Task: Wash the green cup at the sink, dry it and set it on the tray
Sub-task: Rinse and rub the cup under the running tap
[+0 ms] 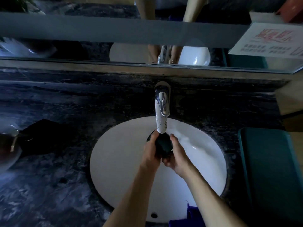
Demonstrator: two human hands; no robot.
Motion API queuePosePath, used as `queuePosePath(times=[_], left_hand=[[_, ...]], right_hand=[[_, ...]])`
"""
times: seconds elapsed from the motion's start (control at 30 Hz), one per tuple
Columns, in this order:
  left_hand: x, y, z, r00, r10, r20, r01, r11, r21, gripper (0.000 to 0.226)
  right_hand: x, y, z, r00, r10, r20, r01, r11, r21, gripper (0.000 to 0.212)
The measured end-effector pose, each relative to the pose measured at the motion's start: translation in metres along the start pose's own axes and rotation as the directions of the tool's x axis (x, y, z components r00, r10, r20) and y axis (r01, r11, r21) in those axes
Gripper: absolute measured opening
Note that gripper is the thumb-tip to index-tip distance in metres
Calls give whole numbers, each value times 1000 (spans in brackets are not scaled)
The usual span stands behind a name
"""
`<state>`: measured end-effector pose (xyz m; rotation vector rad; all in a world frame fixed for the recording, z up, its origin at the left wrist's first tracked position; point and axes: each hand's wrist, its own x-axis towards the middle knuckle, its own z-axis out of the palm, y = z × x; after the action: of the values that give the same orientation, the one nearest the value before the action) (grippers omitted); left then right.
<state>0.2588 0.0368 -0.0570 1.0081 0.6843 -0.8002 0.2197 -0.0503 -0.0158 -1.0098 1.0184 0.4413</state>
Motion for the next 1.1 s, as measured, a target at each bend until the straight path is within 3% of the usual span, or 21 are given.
queuePosePath(times=[0.1, 0.17, 0.27, 0.4, 0.57, 0.7, 0.8, 1.1], left_hand=[[-6, 0, 4, 996, 60, -69, -53, 994, 100, 47], [-8, 0, 6, 987, 156, -45, -144, 968, 204, 45], [-8, 0, 4, 966, 256, -24, -241, 933, 267, 37], [2, 6, -4, 916, 400, 22, -371, 826, 426, 59], [-1, 2, -9, 906, 406, 118, -392, 702, 595, 66], [-5, 1, -14, 861, 496, 108, -460, 671, 582, 68], [-11, 4, -13, 848, 492, 196, -496, 607, 621, 68], [-12, 9, -18, 829, 529, 183, -512, 583, 631, 74]], right_hand=[[9, 10, 3, 968, -240, -80, 228, 964, -135, 33], [10, 15, 4, 942, -315, -120, 294, 941, -166, 26], [9, 12, 3, 971, -192, -142, 195, 981, 5, 38], [8, 12, -5, 990, -55, -134, 70, 991, 114, 33], [5, 7, -9, 982, -93, -167, 99, 995, 29, 26], [7, 7, -10, 977, -119, -175, 117, 993, -22, 29], [9, 8, -12, 976, -117, -185, 115, 993, -21, 29], [6, 9, -15, 977, -87, -195, 91, 996, 9, 32]])
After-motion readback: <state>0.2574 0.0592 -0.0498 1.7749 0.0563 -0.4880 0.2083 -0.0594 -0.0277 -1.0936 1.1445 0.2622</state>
